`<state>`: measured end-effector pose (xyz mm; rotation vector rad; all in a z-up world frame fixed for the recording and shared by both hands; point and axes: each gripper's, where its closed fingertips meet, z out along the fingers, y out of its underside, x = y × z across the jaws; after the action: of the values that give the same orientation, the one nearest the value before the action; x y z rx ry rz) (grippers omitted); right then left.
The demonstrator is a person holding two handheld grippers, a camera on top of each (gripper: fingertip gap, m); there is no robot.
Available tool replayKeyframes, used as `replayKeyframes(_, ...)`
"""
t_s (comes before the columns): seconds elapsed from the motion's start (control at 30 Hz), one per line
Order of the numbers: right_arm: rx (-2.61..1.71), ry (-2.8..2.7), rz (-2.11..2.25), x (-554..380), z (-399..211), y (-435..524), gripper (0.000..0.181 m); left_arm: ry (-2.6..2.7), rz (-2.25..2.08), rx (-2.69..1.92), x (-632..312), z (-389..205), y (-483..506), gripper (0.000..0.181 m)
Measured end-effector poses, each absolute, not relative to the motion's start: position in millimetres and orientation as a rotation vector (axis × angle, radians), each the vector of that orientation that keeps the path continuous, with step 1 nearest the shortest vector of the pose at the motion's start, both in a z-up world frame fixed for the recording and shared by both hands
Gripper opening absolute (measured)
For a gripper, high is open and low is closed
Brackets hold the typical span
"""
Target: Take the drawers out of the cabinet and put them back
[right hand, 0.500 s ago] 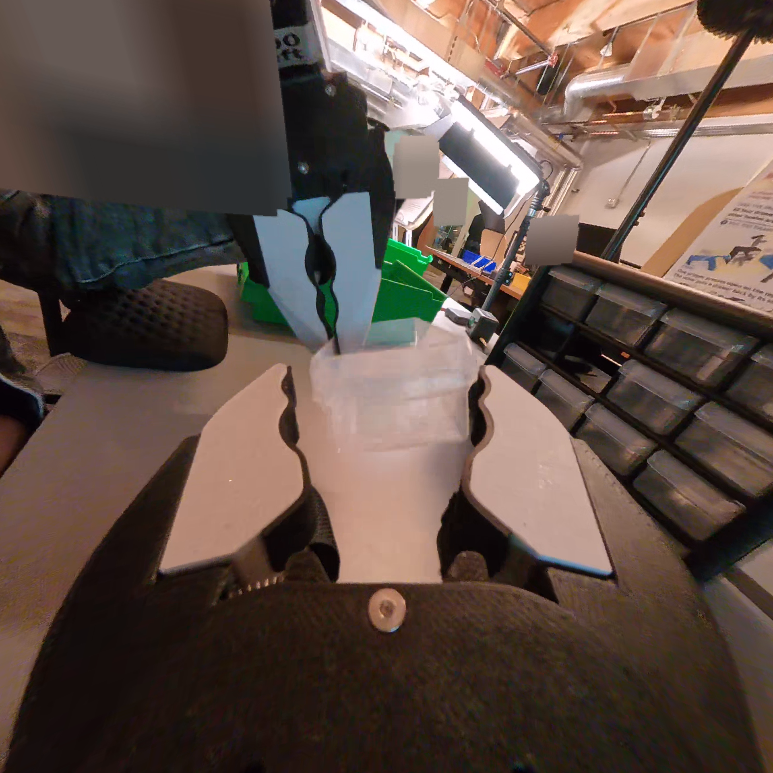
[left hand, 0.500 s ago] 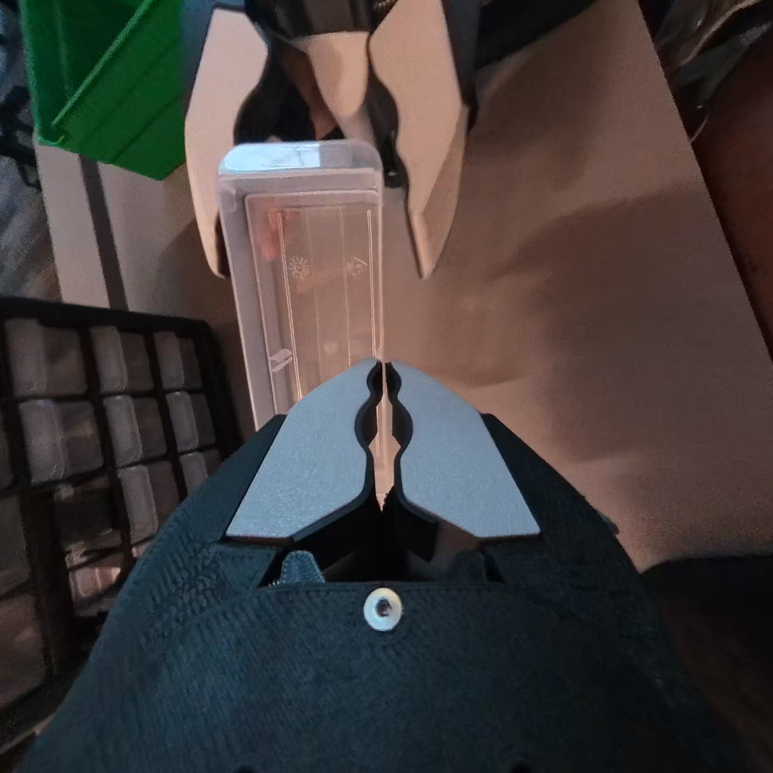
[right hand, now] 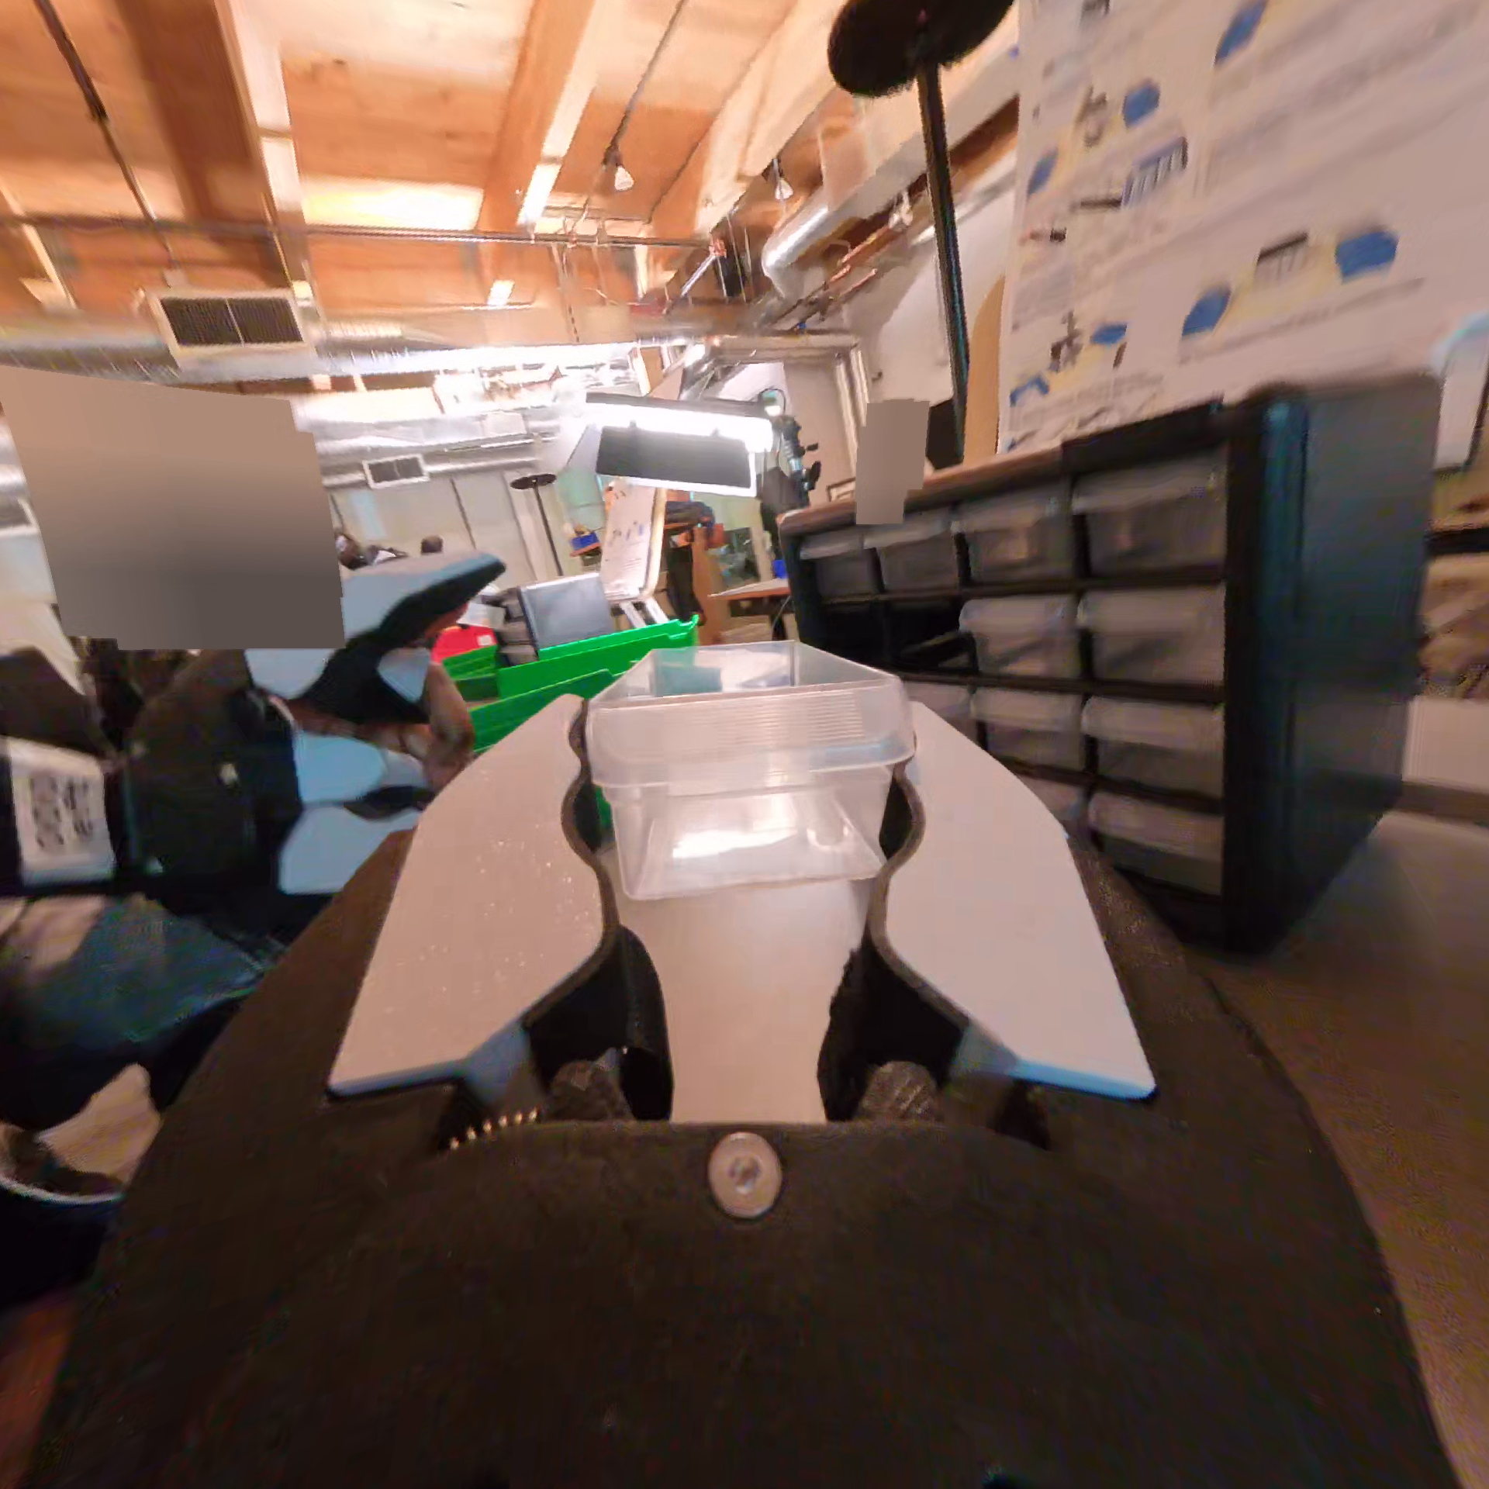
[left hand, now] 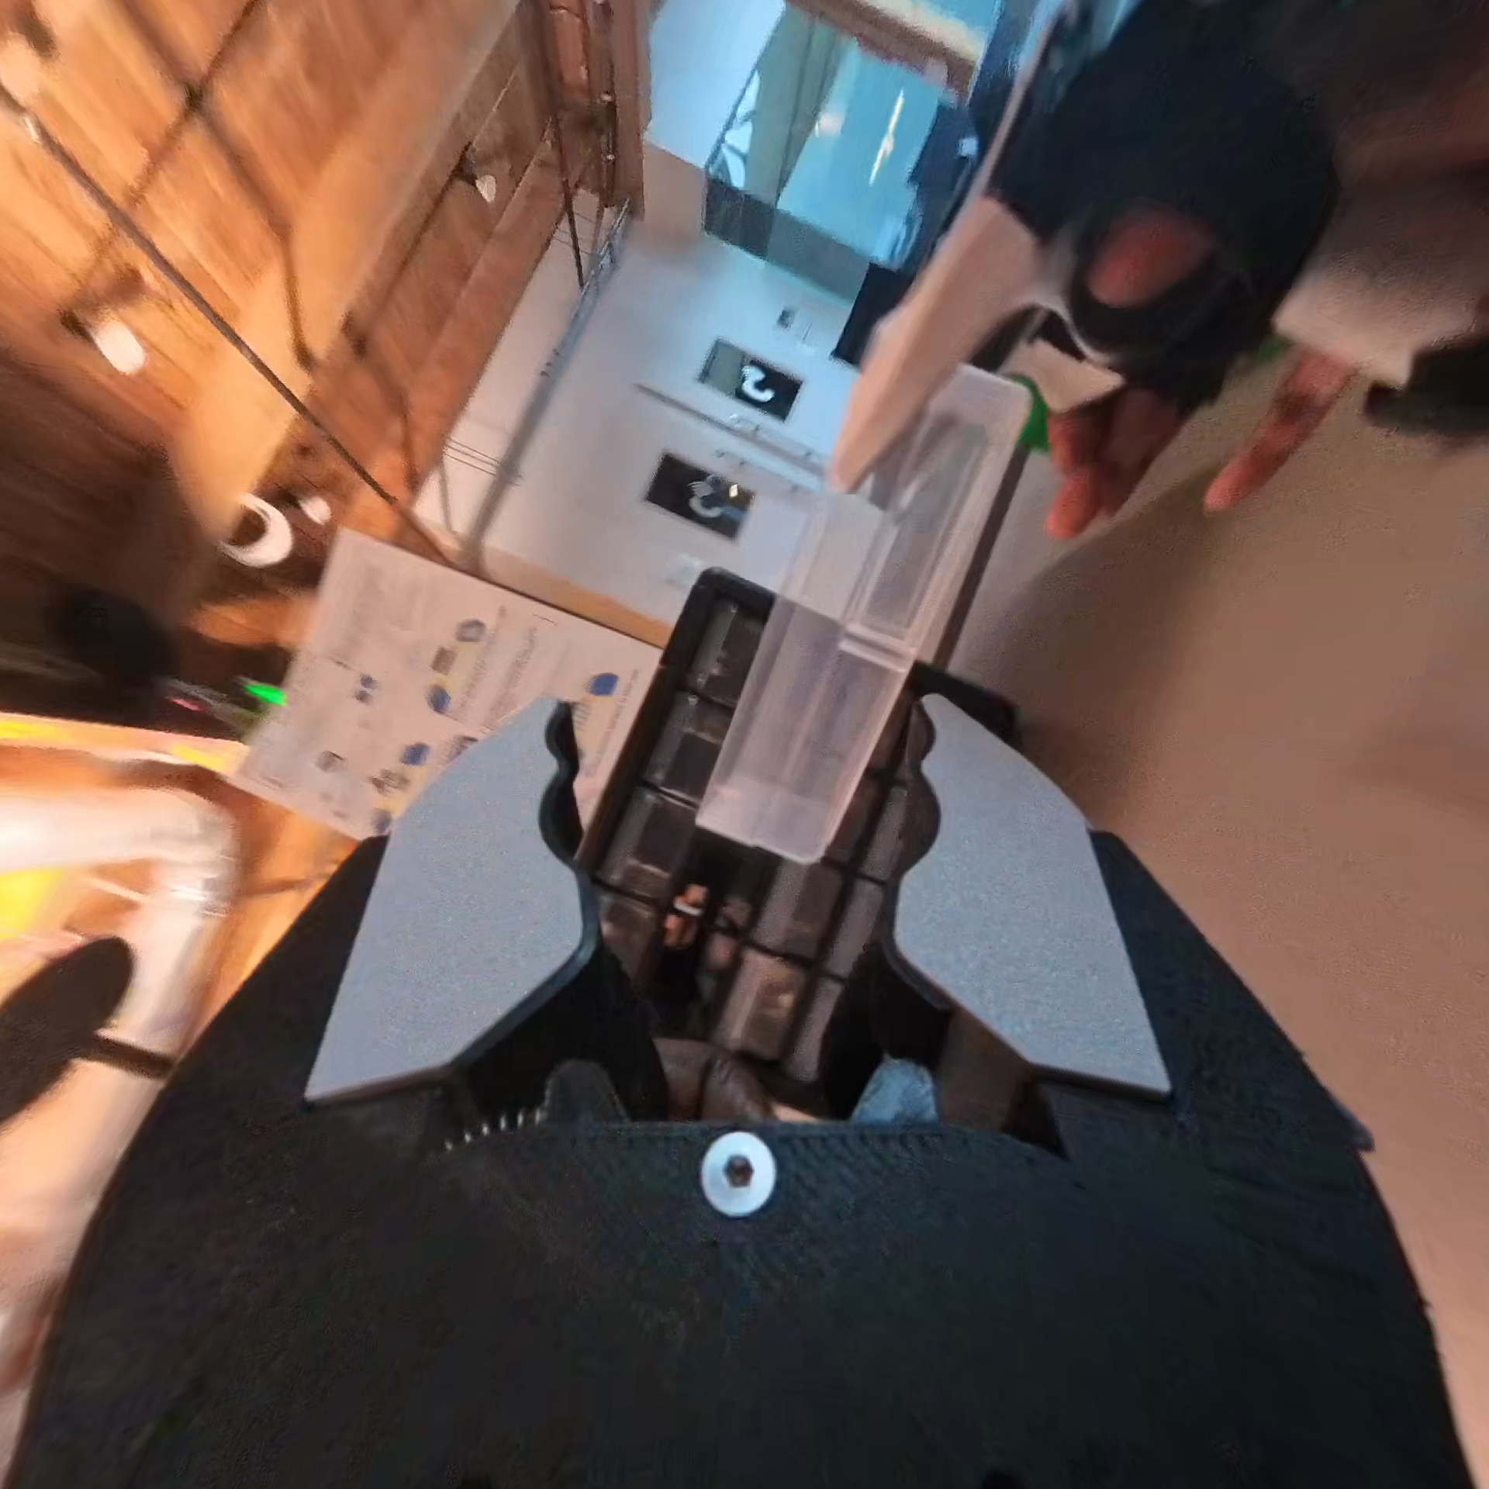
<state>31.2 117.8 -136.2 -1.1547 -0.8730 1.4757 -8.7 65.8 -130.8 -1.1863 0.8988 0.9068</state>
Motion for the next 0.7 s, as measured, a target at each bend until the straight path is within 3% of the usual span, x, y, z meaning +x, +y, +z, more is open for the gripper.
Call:
replayKeyframes(0.17,-1.219,-0.937,1.545,23.3,-146.8,108.5,0.07,1.022,1.109,-1.198,-5.9,-156.6,95.0,0.074)
replayKeyframes(0.27,-1.205,-1.002,1.555,20.7,-148.7,97.9,0.07,1.044,1.122,-1.239,-13.8,-162.9,101.7,0.049)
replayKeyframes(0.37,-1.15,-1.069,1.515,19.9,-147.8,88.0,0.07,1.052,1.043,-1.234,-15.3,-162.3,95.7,0.048)
replayKeyframes(0.47,-0.988,-1.098,1.61,30.1,-131.0,69.9,0.069,0.997,0.829,-1.209,-12.2,-149.4,84.6,0.047)
replayKeyframes(0.57,-0.818,-1.142,1.636,40.1,-121.0,54.4,0.089,1.02,0.449,-1.182,4.5,-141.9,65.4,0.047)
replayKeyframes(0.7,-0.652,-1.269,1.619,44.1,-125.6,27.0,0.088,0.968,-0.069,-1.169,17.9,-132.9,41.9,0.047)
